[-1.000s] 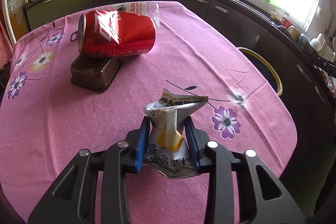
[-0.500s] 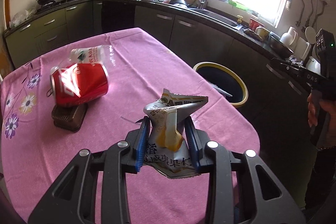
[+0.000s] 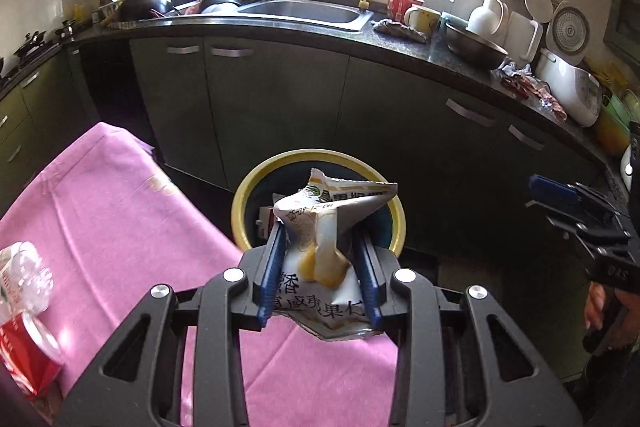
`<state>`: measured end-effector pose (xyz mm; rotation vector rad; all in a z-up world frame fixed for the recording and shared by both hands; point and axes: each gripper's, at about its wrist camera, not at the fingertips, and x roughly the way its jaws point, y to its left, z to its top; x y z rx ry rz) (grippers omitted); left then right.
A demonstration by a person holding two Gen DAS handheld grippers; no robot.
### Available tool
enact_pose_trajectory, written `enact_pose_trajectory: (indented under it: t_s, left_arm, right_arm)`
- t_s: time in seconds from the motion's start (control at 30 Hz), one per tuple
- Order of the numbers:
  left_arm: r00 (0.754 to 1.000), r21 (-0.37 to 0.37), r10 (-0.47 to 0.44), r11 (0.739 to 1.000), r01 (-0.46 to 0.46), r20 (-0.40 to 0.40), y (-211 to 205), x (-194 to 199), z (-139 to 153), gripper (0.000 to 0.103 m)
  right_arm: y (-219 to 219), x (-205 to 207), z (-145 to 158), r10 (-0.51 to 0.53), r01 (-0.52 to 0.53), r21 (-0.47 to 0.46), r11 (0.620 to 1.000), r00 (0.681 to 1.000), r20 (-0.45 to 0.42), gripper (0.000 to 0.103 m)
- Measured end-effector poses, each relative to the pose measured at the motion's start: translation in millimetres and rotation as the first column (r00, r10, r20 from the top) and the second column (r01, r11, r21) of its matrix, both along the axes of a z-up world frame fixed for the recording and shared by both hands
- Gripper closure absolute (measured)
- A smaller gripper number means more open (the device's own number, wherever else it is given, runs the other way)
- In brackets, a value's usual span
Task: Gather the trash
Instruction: 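Carry the wrapper over the bin and open the left gripper, then grasp the red Coca-Cola can with the right gripper and lift it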
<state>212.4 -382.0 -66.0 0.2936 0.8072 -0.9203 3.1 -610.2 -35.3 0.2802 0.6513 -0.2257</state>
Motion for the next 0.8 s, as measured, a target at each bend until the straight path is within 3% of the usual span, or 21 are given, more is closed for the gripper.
enact_pose_trajectory:
  t_s: [0.1,0.17,0.2,0.33,0.5,0.6,0.67,0.8]
  left_arm:
    - [1.000,0.019,-0.014,1.000,0.014,-0.024,-38,18,-20,0.067]
    - [0.999,0.024,-0.016,1.000,0.017,-0.036,-55,24,-31,0.048]
    - [0.999,0.018,-0.012,1.000,0.013,-0.031,-60,26,-34,0.044]
    - [0.999,-0.033,0.007,0.999,-0.008,-0.037,-48,24,-26,0.043]
    - [0.994,-0.160,0.070,0.985,-0.055,0.087,29,-8,23,0.027]
    - [0.981,-0.240,0.123,0.967,-0.084,0.149,92,-31,49,0.024]
    - [0.967,-0.269,0.180,0.955,-0.127,0.182,136,-44,62,0.018]
    - [0.920,-0.306,0.331,0.916,-0.261,0.208,224,-64,76,0.014]
  right_arm:
    - [-13,-7,-11,-0.028,0.028,0.016,0.999,0.999,-0.020,0.043]
    - [-20,-12,-17,-0.043,0.044,0.026,0.999,0.999,-0.030,0.043]
    - [-23,-14,-19,-0.048,0.049,0.029,0.998,0.998,-0.034,0.043]
    - [-21,-16,-23,-0.048,0.049,0.034,0.998,0.998,-0.037,0.042]
    - [-9,-7,-23,-0.007,0.008,0.028,1.000,0.999,-0.042,0.040]
    - [10,8,-23,0.053,-0.052,0.026,0.998,0.998,-0.044,0.040]
    - [30,25,-22,0.110,-0.109,0.025,0.994,0.993,-0.050,0.038]
    - [83,71,-19,0.263,-0.262,0.029,0.965,0.963,-0.055,0.037]
